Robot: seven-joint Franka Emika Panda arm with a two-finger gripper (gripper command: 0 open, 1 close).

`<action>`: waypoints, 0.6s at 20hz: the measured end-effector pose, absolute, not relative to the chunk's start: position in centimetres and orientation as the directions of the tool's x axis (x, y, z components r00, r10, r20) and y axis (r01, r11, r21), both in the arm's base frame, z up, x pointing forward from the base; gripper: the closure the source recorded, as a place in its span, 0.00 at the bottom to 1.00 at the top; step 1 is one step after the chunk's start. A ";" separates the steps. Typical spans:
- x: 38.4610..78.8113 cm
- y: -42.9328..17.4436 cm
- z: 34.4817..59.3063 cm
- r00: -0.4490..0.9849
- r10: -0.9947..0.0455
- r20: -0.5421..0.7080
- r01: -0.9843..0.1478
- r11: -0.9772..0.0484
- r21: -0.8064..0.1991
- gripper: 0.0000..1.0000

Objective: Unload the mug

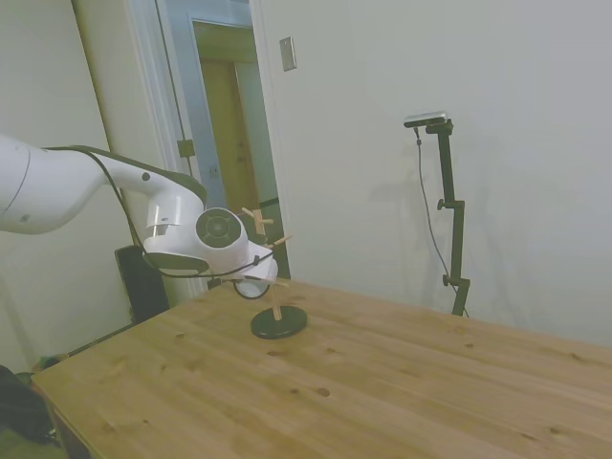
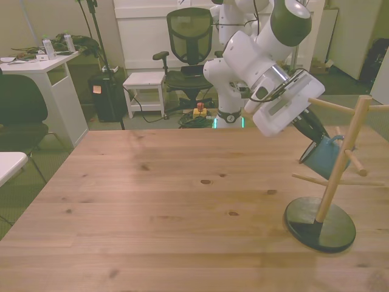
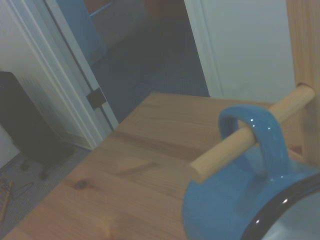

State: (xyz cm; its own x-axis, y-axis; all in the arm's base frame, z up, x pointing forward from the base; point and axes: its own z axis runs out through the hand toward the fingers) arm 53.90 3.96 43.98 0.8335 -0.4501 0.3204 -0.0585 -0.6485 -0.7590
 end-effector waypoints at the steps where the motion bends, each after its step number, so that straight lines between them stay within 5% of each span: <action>1: 53.6 3.9 44.1 0.833 -0.449 0.323 -0.055 -0.648 -0.759 1.00; 12: 51.7 3.5 44.9 0.823 -0.453 0.342 -0.039 -0.646 -0.762 1.00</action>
State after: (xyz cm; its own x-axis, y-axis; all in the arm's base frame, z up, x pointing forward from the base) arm 51.73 3.47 44.90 0.8235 -0.4529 0.3417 -0.0393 -0.6463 -0.7621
